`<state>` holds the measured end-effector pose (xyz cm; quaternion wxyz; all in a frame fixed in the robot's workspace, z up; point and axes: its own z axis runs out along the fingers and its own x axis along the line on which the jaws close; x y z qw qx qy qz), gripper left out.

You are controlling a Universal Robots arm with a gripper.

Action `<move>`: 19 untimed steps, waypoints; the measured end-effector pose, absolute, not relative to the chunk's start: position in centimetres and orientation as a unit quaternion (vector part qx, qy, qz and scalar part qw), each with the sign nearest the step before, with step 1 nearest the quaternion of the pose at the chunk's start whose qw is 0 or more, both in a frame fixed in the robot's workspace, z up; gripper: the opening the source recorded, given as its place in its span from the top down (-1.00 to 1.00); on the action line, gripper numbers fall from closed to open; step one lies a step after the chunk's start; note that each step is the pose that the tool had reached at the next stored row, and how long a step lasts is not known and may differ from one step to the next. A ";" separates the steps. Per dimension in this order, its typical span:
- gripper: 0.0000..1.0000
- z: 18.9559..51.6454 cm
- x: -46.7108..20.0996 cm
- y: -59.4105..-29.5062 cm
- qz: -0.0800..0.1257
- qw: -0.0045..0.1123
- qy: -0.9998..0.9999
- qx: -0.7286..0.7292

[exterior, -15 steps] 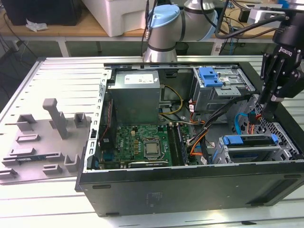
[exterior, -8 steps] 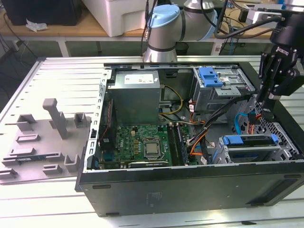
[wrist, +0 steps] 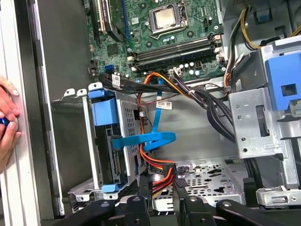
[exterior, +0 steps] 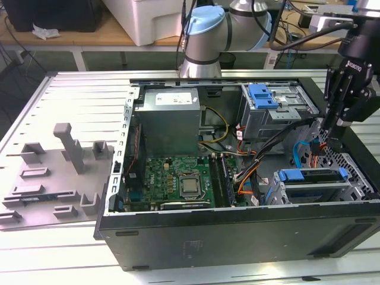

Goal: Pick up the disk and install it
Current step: 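Insert the first disk wire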

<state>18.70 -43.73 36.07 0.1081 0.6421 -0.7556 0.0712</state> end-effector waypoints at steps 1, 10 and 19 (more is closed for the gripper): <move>0.32 36.0 18.8 -43.7 0.072 0.111 -0.755 0.642; 0.32 35.3 19.1 -43.6 0.089 0.134 -0.752 0.639; 0.32 34.8 19.1 -41.9 0.121 0.161 -0.748 0.633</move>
